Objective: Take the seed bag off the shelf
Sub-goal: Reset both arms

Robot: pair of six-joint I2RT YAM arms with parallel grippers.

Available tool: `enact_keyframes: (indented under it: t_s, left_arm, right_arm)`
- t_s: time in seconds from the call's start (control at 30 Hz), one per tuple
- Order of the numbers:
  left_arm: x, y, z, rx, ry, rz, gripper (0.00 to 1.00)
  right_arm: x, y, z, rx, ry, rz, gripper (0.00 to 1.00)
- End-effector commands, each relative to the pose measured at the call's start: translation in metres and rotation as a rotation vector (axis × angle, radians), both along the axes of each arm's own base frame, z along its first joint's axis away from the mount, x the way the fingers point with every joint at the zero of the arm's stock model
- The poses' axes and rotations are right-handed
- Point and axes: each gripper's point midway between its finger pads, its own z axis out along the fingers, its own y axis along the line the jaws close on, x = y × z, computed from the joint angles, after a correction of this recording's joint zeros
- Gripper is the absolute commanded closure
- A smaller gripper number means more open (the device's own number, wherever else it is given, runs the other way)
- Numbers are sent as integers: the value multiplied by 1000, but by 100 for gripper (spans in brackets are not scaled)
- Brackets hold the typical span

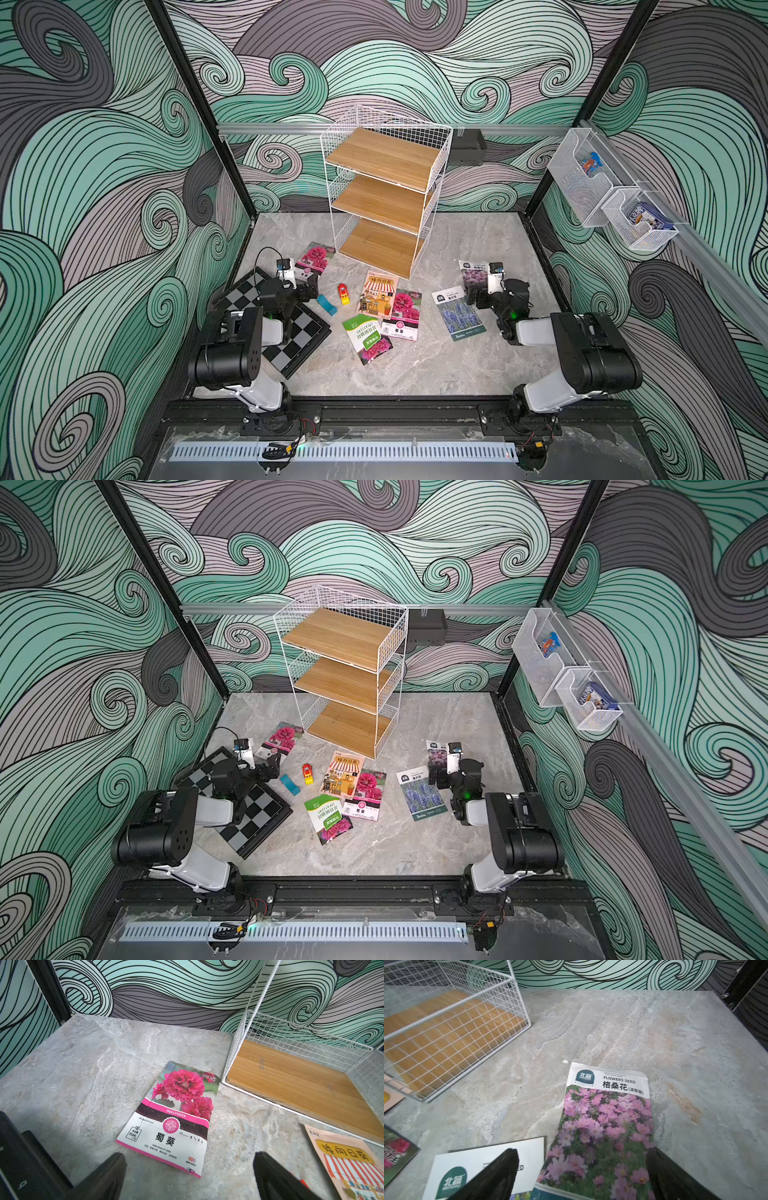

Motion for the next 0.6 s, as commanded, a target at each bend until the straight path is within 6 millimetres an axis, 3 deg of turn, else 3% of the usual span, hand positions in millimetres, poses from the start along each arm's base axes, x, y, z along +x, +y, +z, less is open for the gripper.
enact_keyframes:
  t_s: [0.0, 0.57]
  left_arm:
    - [10, -7, 3, 49, 17, -7, 1]
    - [12, -7, 1, 65, 24, 3, 1]
  right_arm:
    - [18, -1, 34, -36, -132, -9, 1]
    - [18, 2, 34, -34, -142, 4, 1]
